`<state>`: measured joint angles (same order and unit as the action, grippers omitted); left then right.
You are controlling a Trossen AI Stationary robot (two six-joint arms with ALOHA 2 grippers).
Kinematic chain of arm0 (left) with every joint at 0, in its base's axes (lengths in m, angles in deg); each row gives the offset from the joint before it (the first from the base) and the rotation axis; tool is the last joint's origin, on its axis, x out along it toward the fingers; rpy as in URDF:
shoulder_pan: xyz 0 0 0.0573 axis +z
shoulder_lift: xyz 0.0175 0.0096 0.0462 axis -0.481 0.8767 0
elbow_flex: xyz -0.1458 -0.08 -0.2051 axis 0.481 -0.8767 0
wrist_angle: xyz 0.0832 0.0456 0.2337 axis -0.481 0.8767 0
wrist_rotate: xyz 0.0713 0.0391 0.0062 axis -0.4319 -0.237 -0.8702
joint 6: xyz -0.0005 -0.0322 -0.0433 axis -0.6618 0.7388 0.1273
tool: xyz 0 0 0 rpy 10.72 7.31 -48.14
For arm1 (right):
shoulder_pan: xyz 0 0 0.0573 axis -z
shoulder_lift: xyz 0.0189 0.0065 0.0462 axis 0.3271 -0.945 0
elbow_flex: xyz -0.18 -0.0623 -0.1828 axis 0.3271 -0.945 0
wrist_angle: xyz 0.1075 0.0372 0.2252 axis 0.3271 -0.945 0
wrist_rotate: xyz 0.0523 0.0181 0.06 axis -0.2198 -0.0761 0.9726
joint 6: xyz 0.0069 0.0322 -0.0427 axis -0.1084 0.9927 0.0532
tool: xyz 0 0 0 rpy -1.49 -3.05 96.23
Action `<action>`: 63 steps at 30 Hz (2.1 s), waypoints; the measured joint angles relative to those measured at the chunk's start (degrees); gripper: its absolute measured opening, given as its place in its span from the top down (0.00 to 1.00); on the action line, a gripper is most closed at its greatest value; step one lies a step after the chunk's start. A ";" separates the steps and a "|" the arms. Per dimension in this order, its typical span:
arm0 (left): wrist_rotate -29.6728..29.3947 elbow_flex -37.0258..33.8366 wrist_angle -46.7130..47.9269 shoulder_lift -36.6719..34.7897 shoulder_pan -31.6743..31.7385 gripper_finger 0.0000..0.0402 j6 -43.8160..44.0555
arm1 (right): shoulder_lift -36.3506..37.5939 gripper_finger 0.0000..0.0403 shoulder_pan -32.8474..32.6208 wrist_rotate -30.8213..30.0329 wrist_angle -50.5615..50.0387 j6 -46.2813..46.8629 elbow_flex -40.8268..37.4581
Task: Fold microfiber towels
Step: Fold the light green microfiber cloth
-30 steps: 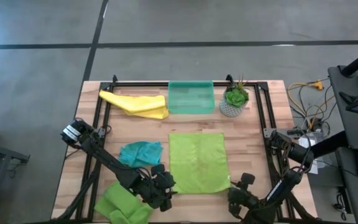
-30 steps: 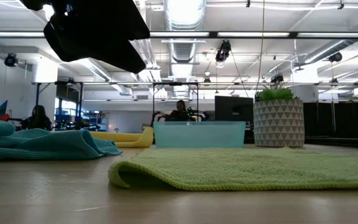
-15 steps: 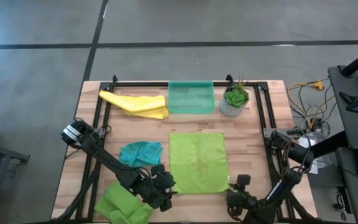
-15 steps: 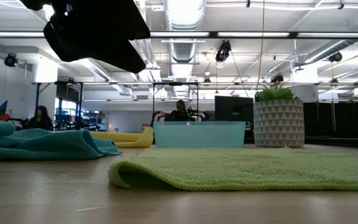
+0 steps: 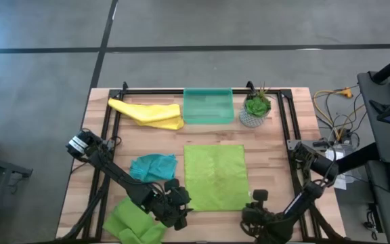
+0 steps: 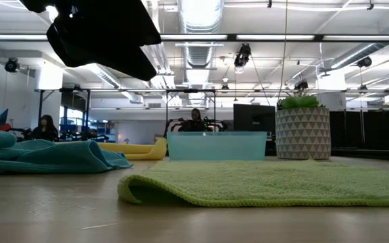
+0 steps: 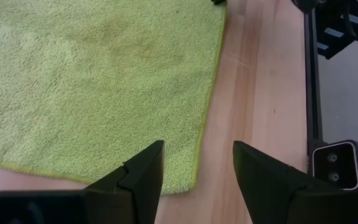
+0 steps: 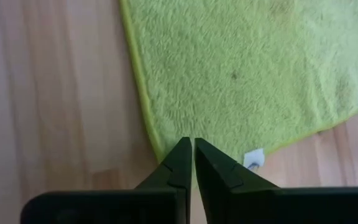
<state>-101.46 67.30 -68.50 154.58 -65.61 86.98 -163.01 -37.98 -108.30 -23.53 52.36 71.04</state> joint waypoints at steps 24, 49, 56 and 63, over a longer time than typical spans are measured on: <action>0.23 0.00 0.37 -0.04 -0.05 0.56 0.00 | 3.90 0.62 -0.68 -1.04 5.86 -8.60 -4.43; 0.24 0.00 0.37 -0.04 -0.03 0.56 0.09 | 4.53 0.65 1.42 8.26 7.74 -9.76 -5.94; 0.24 0.00 0.34 -0.04 -0.03 0.56 0.09 | 4.83 0.66 3.85 11.78 9.95 -9.11 -7.10; 0.24 0.00 0.33 -0.04 -0.07 0.56 0.07 | 5.23 0.71 6.17 17.07 12.77 -11.24 -8.30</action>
<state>-101.22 67.30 -68.18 154.54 -65.68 87.05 -157.78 -31.81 -91.23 -10.77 41.11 62.73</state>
